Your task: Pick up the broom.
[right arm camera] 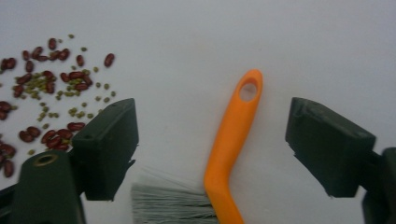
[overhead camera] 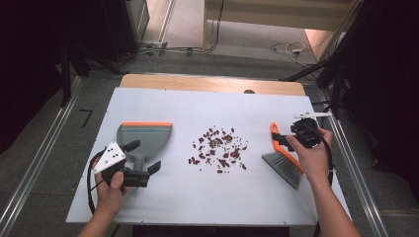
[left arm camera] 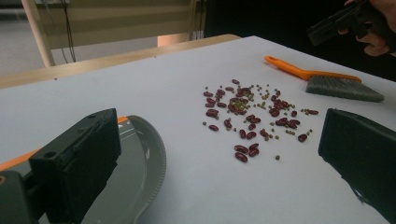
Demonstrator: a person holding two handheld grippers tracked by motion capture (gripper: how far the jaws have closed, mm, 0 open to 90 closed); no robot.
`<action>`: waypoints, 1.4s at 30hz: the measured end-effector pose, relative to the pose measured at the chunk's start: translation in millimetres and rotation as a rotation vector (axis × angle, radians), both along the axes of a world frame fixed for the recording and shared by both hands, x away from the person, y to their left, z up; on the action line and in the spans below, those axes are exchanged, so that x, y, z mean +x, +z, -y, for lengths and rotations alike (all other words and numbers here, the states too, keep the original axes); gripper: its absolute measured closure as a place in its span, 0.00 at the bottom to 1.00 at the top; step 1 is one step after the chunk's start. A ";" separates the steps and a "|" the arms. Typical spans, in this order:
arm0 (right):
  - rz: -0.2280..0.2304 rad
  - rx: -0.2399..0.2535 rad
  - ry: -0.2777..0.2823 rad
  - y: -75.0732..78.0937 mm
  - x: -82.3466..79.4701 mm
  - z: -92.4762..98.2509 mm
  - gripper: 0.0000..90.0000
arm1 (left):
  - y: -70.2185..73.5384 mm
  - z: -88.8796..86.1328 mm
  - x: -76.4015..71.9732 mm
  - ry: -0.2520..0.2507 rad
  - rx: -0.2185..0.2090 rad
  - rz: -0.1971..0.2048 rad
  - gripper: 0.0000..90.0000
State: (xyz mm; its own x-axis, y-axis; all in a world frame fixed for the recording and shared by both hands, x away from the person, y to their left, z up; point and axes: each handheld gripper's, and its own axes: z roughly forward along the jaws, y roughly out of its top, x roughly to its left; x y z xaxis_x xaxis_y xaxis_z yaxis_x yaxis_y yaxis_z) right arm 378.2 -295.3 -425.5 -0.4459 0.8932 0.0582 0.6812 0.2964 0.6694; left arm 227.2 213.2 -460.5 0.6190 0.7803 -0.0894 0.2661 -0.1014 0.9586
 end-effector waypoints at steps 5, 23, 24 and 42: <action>-0.058 -0.066 -0.042 -11.0 7.3 -7.5 0.39 | -0.3 0.3 0.6 -0.001 -0.003 -0.006 0.00; -0.256 -0.171 -0.108 -40.5 14.9 -13.8 0.58 | -1.0 1.4 1.2 -0.010 0.002 -0.010 0.00; -0.256 -0.171 -0.108 -40.5 14.9 -13.8 0.58 | -1.0 1.5 1.1 -0.010 0.001 -0.010 0.00; -0.231 -0.189 -0.112 -50.9 9.3 -12.8 0.75 | -1.8 8.3 1.9 -0.031 0.020 -0.006 0.00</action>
State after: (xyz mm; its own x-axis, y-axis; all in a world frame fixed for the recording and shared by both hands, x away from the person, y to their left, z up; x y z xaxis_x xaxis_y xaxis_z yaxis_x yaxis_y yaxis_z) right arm 387.6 -282.5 -476.4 -0.3387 0.9406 -0.0250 0.8442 0.3155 0.4333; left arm 229.1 204.9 -462.2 0.6424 0.7623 -0.0782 0.2684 -0.1283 0.9547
